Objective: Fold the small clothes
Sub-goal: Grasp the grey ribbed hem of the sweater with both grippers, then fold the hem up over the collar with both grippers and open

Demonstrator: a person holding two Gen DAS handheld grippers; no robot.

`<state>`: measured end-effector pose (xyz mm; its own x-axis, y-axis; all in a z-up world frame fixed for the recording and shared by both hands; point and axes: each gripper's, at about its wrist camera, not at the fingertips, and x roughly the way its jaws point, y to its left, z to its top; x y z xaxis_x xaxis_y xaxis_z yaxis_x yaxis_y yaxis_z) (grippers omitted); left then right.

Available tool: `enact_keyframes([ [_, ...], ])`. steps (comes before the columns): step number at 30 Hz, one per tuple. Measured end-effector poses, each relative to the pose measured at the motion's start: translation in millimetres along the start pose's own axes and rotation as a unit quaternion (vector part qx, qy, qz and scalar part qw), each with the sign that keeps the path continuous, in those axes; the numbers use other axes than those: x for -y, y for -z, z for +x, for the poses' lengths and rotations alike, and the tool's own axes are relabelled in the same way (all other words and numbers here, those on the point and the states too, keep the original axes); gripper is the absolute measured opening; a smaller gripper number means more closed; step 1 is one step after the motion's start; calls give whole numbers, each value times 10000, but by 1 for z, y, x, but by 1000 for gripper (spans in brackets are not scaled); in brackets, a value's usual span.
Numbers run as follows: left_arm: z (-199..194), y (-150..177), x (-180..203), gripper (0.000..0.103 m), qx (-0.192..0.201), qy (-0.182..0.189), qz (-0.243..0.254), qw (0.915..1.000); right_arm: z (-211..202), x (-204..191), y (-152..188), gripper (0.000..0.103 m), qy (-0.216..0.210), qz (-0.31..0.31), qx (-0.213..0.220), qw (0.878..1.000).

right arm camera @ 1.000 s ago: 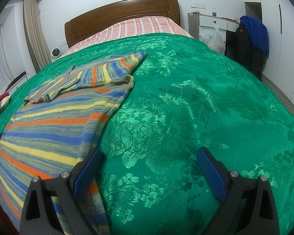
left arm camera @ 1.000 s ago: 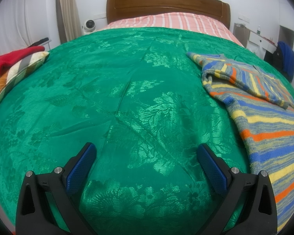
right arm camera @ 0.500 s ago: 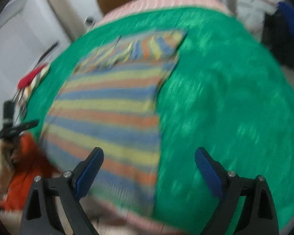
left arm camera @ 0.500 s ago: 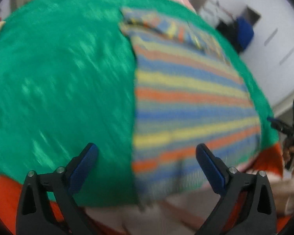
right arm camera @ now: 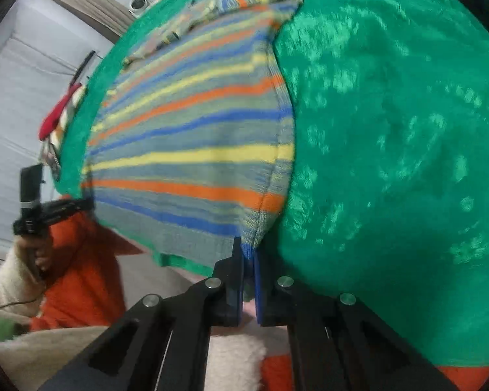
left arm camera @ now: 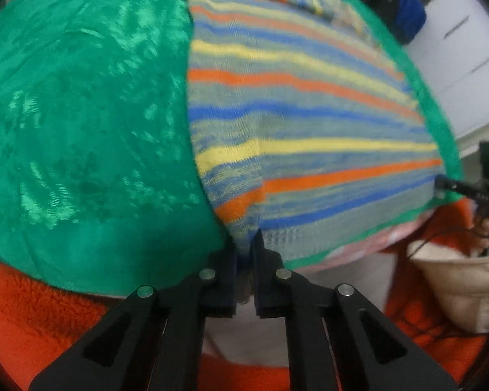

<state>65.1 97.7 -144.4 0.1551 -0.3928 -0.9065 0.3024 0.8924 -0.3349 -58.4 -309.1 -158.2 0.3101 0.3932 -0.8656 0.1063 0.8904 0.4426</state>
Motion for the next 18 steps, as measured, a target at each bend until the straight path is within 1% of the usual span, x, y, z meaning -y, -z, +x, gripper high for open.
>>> enact_keyframes([
  [2,-23,-13,-12,5,225,385,-221,9988,-22,1,-8,5,-259,182,277,9991],
  [4,-39,-33,-19,5,458,616,-338,9965,-40,3,-23,5,-510,303,586,9965],
  [6,-55,-67,-24,5,796,775,-402,9930,-48,4,-42,5,-616,332,860,9938],
  [7,-60,-84,-27,5,948,802,-403,9914,-52,6,-61,5,-656,341,1072,9915],
  [8,-65,-112,-30,5,1153,811,-371,9893,-54,6,-77,5,-646,337,1218,9899],
  [10,-64,-151,-25,5,1390,729,-317,9871,-53,7,-113,5,-604,327,1509,9862],
  [11,-63,-182,-27,5,1511,675,-314,9857,-50,10,-137,5,-614,361,1650,9837],
  [12,-55,-201,-21,5,1555,631,-324,9853,-47,10,-156,5,-619,388,1739,9820],
  [13,-48,-225,-18,5,1584,548,-350,9852,-43,13,-186,5,-589,416,1851,9801],
  [14,-43,-248,-19,5,1623,456,-387,9849,-41,15,-206,5,-547,431,1911,9791],
  [15,-35,-275,-21,5,1662,370,-451,9844,-35,19,-236,5,-512,469,1979,9778],
  [16,-27,-291,-21,5,1659,303,-499,9844,-28,18,-258,5,-480,501,2010,9771],
  [18,-13,-328,-26,6,1720,163,-620,9830,-15,26,-304,5,-269,516,2069,9766],
])
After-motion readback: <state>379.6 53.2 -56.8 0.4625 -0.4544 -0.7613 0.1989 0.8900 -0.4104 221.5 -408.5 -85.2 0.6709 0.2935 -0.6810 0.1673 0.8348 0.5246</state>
